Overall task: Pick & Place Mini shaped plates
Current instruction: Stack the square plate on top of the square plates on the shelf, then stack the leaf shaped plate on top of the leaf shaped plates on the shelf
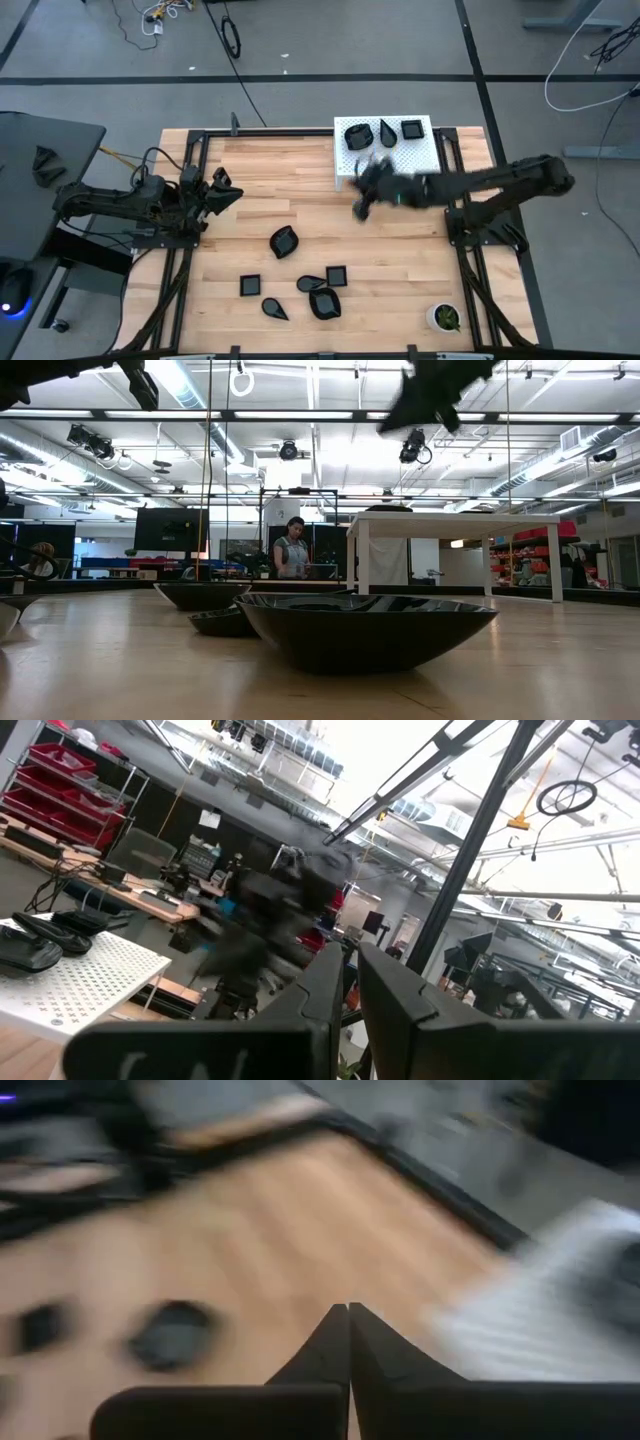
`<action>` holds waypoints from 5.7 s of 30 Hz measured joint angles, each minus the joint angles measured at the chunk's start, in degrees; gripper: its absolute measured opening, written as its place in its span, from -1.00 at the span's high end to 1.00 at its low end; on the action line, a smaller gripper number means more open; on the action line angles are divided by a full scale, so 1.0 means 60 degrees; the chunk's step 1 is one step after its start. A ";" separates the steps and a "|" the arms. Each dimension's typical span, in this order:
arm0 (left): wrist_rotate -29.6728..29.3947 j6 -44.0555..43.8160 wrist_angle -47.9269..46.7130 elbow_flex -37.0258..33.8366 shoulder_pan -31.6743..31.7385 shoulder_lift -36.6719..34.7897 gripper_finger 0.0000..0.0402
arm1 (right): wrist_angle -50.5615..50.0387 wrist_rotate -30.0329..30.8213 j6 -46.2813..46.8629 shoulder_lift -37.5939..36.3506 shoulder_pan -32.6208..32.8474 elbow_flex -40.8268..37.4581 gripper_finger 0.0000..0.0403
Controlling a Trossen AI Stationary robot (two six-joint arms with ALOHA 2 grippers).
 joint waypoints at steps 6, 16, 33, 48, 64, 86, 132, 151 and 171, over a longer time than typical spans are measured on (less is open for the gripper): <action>0.0000 -0.0001 0.0000 0.0000 0.0000 0.0000 0.79 | 0.2375 -0.0062 -0.0729 0.2002 0.1752 0.0563 0.99; 0.0000 -0.0002 -0.0002 0.0001 0.0001 -0.0004 0.79 | -0.1611 -0.0578 -0.0155 0.4356 0.2328 0.4029 0.88; 0.0000 0.0000 0.0003 0.0000 0.0003 -0.0003 0.79 | 0.1109 -0.4419 -0.0232 0.4462 0.2034 0.0408 0.18; -0.0002 0.0000 0.0002 0.0001 -0.0001 -0.0004 0.79 | 0.2473 -0.4400 -0.0951 0.5475 0.1942 -0.0237 0.36; 0.0000 0.0000 0.0000 -0.0001 0.0000 -0.0004 0.79 | 0.1981 -0.4826 -0.0289 0.5230 0.1909 -0.0222 0.96; 0.0000 0.0000 0.0003 0.0000 0.0000 -0.0004 0.79 | -0.3730 0.0857 0.2098 -0.4055 -0.1844 -0.0226 0.99; 0.0000 -0.0002 0.0000 0.0001 0.0003 -0.0002 0.79 | -0.3874 -0.3026 0.0206 -0.2015 -1.0061 -0.0236 0.52; -0.0001 -0.0003 0.0000 0.0002 0.0002 -0.0001 0.79 | -0.1380 -0.1810 -0.0451 -0.1502 -0.2331 -0.0233 0.27; -0.0002 -0.0002 0.0000 0.0001 0.0001 -0.0004 0.79 | 0.2405 -0.3825 -0.0341 0.7111 0.0342 0.4203 0.76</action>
